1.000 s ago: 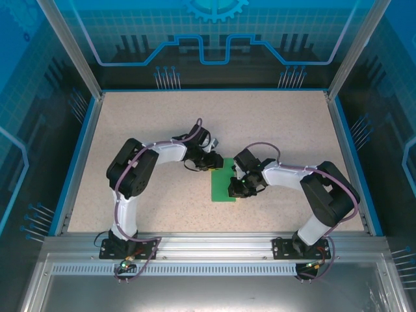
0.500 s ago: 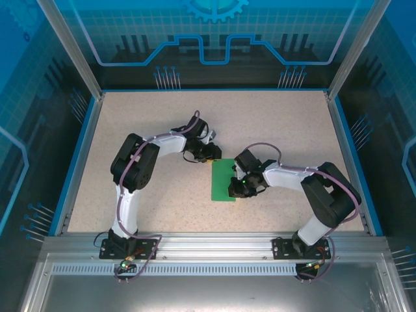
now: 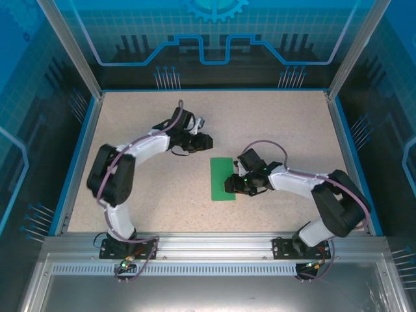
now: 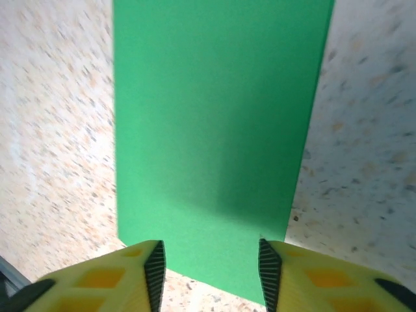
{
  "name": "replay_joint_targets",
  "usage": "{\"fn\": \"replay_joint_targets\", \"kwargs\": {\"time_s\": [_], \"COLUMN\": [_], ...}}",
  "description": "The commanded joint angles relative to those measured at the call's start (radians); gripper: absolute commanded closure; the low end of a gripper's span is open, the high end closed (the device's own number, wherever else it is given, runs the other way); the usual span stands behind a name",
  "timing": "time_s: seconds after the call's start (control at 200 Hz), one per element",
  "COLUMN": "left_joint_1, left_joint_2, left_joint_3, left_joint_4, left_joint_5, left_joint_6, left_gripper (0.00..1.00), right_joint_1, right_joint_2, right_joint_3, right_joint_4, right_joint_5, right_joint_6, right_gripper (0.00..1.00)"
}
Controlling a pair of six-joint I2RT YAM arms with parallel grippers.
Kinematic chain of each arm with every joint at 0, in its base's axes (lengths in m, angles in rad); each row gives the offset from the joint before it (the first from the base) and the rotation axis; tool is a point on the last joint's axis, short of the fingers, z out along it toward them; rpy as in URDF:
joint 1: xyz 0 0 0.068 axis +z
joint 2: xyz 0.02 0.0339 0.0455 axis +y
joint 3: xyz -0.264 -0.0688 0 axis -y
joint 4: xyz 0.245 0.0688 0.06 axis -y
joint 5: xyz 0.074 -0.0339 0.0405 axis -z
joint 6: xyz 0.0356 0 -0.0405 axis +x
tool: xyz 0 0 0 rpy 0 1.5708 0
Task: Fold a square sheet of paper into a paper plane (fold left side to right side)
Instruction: Fold the triangle a second time at the center of the table.
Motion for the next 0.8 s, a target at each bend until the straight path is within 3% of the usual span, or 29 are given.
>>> {"fn": "replay_joint_targets", "kwargs": {"time_s": [0.0,0.225,0.535,0.795], "left_joint_1": [-0.018,-0.112,-0.174,-0.191], "left_joint_2": [-0.112,-0.153,-0.012,0.039], "left_joint_3": [-0.129,-0.311,-0.288,-0.269], "left_joint_4": [0.016,0.152,0.206,0.147], "left_joint_5": [0.041,0.115,0.111,0.052], "left_joint_6": [-0.049,-0.175,-0.198,-0.16], "left_gripper": [0.61,0.61,0.62,0.64], "right_joint_1": [-0.034,-0.158,-0.178,-0.178], "right_joint_2": [-0.089,-0.138,-0.121,-0.082], "right_joint_3": [0.003,-0.044,-0.05,-0.027], "right_joint_4": [-0.041,0.022,0.014,-0.011], "right_joint_5": [0.082,-0.083,-0.143,-0.176], "right_joint_6": [-0.037,-0.004,0.014,0.0], "right_gripper": [0.43,0.27,0.27,0.26]}}
